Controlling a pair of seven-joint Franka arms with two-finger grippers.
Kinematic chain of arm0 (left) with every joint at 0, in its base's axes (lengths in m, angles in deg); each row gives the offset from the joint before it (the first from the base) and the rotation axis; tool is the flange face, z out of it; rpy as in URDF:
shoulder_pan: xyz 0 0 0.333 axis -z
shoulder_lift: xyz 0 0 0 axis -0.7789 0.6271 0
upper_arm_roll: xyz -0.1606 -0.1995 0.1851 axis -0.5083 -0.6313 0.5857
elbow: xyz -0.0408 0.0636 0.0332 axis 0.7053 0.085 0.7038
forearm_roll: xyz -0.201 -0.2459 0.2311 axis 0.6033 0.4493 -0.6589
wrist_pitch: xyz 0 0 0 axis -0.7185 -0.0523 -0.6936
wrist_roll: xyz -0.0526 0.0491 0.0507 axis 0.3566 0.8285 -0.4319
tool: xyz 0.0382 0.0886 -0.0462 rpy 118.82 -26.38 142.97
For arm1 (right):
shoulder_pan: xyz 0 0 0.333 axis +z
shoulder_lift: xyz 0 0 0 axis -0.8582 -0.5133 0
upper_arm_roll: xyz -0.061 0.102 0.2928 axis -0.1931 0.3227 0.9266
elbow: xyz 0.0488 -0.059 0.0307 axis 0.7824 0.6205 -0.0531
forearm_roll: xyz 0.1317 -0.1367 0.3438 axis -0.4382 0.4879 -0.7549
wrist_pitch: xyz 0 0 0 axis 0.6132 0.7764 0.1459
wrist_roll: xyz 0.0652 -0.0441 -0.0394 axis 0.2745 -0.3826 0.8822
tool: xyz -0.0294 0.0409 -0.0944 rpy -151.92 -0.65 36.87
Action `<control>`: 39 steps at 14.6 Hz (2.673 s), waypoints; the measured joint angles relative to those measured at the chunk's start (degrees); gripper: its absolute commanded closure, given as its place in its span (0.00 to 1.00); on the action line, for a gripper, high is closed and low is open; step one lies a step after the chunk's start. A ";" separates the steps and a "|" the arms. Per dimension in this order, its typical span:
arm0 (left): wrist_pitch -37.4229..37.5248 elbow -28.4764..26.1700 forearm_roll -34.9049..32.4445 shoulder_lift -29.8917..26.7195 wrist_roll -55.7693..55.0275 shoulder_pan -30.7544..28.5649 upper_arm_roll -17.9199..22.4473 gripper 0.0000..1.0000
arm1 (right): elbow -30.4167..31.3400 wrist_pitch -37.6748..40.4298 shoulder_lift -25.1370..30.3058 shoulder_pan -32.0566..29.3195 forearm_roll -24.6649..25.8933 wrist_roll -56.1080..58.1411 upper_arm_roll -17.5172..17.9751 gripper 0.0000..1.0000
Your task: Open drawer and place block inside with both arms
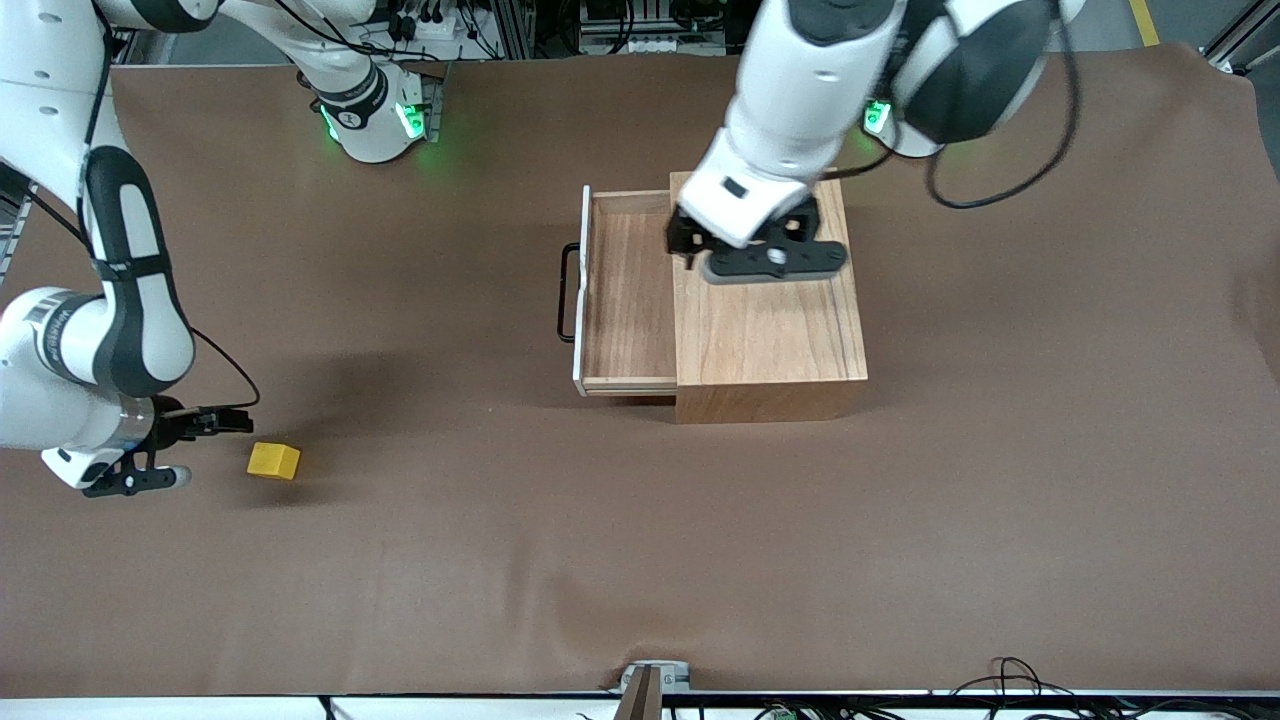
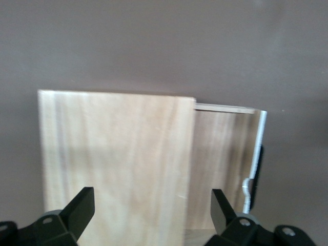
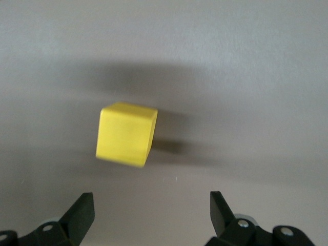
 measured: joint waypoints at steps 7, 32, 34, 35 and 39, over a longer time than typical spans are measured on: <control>9.27 -0.04 -1.35 -4.65 18.50 -13.92 0.16 0.00 | -4.02 -1.37 -4.07 0.94 -1.52 -0.77 0.47 0.00; 11.06 -17.50 -4.42 -22.09 36.15 -31.74 0.18 0.00 | -4.64 5.40 -3.28 1.15 -6.23 6.39 0.36 1.00; 10.88 -17.52 -4.42 -22.09 36.15 -31.74 0.10 0.00 | -5.21 10.72 0.52 1.30 -6.26 6.99 0.56 1.00; 10.85 -17.52 -4.42 -22.09 36.16 -31.75 0.09 0.00 | -5.29 13.34 2.69 1.44 -6.31 7.28 1.03 1.00; 10.82 -17.54 -4.42 -22.09 36.26 -31.77 0.04 0.00 | -5.33 21.37 10.73 4.23 -6.61 3.55 5.45 1.00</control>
